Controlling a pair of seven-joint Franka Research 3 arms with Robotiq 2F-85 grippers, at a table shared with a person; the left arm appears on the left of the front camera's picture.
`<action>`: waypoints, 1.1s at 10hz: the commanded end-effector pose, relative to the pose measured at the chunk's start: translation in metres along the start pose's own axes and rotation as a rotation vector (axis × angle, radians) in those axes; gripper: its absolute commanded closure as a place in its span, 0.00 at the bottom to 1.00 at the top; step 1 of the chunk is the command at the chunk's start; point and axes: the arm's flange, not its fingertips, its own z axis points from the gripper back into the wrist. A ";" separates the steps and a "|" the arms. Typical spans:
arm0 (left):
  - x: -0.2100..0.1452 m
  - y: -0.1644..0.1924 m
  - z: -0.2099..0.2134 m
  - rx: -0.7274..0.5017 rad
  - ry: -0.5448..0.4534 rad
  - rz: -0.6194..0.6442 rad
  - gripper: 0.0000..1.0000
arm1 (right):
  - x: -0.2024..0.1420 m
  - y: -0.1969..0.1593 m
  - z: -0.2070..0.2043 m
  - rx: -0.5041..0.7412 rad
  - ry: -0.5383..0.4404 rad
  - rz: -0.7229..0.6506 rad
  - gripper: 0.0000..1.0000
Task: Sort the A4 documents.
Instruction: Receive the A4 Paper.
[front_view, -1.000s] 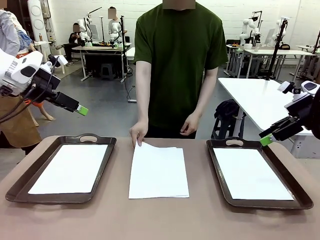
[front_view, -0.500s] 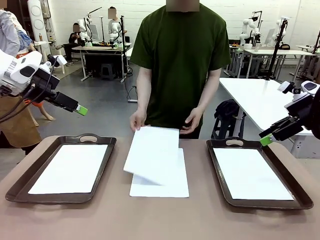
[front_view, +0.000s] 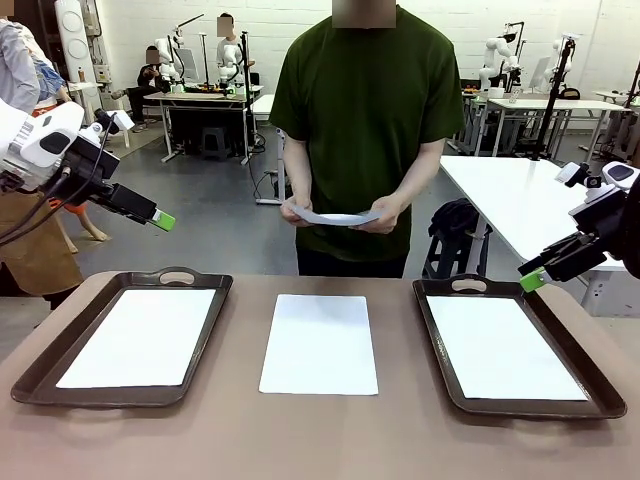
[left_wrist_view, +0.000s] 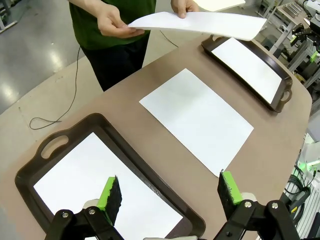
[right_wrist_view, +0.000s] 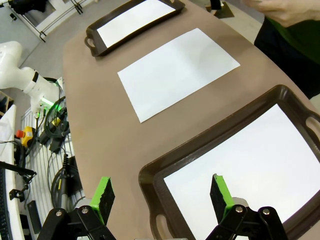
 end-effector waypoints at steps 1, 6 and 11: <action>-0.002 0.002 0.001 -0.002 -0.001 -0.008 0.00 | -0.001 0.000 -0.002 0.000 0.004 0.010 0.00; -0.002 0.002 0.001 -0.002 -0.001 -0.008 0.00 | -0.001 0.000 -0.002 0.000 0.004 0.010 0.00; -0.002 0.002 0.001 -0.002 -0.001 -0.008 0.00 | -0.001 0.000 -0.002 0.000 0.004 0.010 0.00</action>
